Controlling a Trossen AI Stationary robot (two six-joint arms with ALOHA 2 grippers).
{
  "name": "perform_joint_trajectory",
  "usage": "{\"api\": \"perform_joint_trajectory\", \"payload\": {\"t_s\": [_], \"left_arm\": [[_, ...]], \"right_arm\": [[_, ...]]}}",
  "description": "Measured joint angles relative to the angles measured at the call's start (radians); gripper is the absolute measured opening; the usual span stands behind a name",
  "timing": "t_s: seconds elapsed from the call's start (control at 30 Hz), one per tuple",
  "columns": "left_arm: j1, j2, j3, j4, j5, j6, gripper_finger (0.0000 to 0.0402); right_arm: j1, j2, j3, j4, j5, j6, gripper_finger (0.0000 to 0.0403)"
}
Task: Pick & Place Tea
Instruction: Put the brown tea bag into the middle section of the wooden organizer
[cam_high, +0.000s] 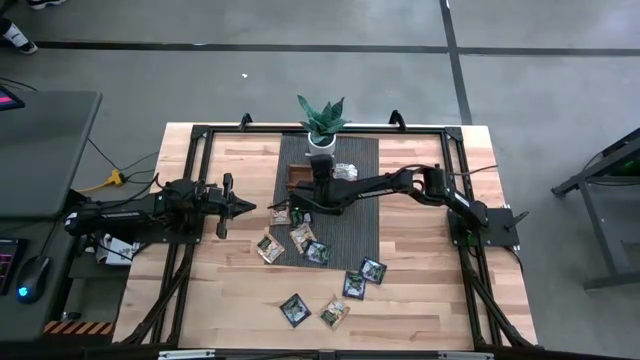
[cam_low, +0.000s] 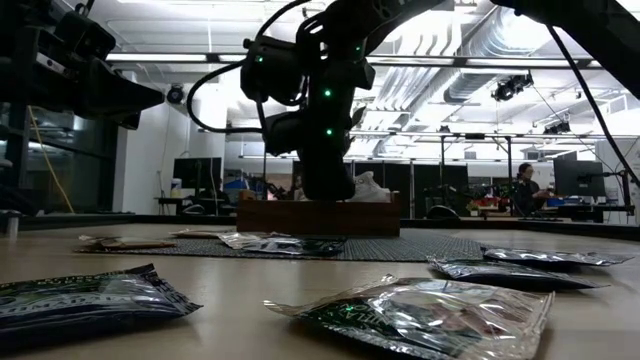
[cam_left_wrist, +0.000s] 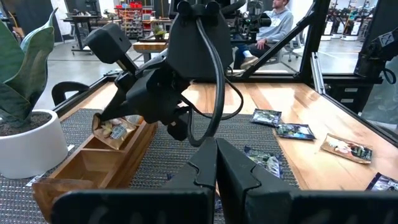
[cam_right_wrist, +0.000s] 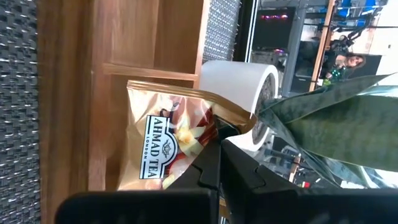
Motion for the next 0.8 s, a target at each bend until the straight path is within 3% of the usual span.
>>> {"api": "perform_joint_trajectory", "payload": {"t_s": [0.2,0.57,0.8], "left_arm": [[0.000,0.000,0.000,0.000,0.000,0.000,0.0001],[0.000,0.000,0.000,0.000,0.000,0.000,0.0001],[0.000,0.000,0.000,0.000,0.000,0.000,0.0001]], "right_arm": [[-0.006,0.000,0.000,-0.006,-0.001,0.006,0.0008],[-0.006,0.000,0.000,-0.005,0.022,0.006,0.0089],[-0.004,0.000,0.000,0.002,0.024,0.006,0.0115]]}}
